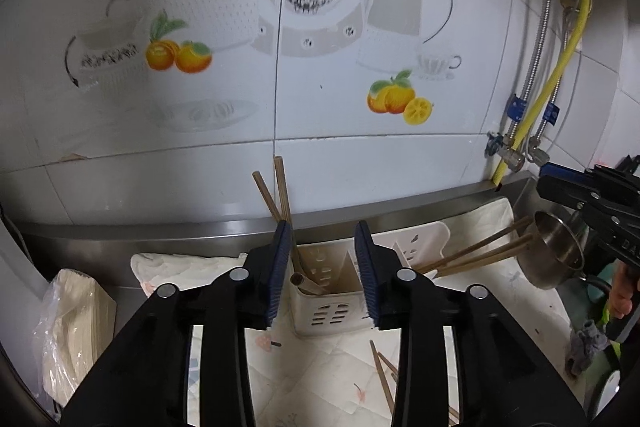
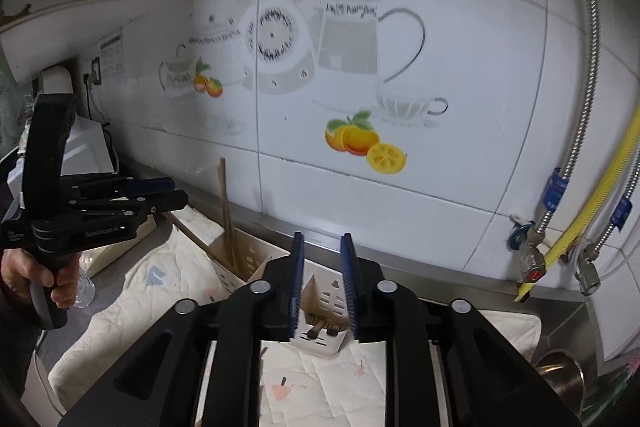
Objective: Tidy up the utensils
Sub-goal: 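Open the left tool to release its chopstick while the right tool opens too, then move both tools back to the mat and close each on a chopstick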
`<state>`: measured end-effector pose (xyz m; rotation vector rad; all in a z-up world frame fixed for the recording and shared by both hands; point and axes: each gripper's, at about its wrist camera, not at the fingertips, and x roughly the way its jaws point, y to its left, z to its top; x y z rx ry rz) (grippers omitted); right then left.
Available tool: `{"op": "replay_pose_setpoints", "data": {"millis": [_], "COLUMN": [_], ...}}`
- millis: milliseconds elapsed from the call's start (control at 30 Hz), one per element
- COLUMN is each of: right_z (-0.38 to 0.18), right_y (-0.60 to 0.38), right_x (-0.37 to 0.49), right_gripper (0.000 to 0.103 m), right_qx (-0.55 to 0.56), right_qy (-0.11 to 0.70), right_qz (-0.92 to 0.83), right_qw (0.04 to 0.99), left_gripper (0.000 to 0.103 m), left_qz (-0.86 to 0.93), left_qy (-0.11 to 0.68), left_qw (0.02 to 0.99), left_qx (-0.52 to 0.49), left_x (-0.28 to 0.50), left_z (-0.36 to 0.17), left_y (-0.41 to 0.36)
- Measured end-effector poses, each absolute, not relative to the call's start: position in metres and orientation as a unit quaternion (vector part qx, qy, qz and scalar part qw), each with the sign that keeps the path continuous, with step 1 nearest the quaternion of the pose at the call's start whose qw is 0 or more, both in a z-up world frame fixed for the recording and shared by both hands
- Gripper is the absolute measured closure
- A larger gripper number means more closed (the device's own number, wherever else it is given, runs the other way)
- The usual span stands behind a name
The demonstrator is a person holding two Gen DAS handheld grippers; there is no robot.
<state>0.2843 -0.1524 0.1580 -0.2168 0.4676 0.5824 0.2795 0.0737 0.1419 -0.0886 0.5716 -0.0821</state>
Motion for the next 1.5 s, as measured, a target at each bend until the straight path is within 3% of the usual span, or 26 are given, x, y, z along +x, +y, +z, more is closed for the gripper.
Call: {"op": "replay_pose_setpoints", "data": {"millis": [267,467,833,1500], "right_z": [0.146,0.099,0.004,-0.085], "right_y": [-0.172,-0.180,-0.195,-0.213], "right_x": [0.234,0.198,0.147,0.111], "right_gripper": [0.061,0.057,0.057,0.084], "right_qx": [-0.099,-0.105,-0.105,-0.064], "right_qy": [0.207,0.227,0.292,0.398], "right_qz": [0.294,0.296,0.291,0.288], "right_qw": [0.928,0.922,0.905,0.869], "left_gripper": [0.046,0.033,0.029,0.031], "left_qz": [-0.037,-0.030,-0.016,-0.025], "left_qy": [0.259,0.266,0.306,0.368], "left_qw": [0.964,0.962,0.951,0.927], "left_qx": [-0.048,-0.049,-0.040,-0.073], "left_x": [0.234,0.197,0.146,0.109], "left_z": [0.142,0.114,0.044,-0.025], "left_y": [0.071,0.063,0.046,0.025]}}
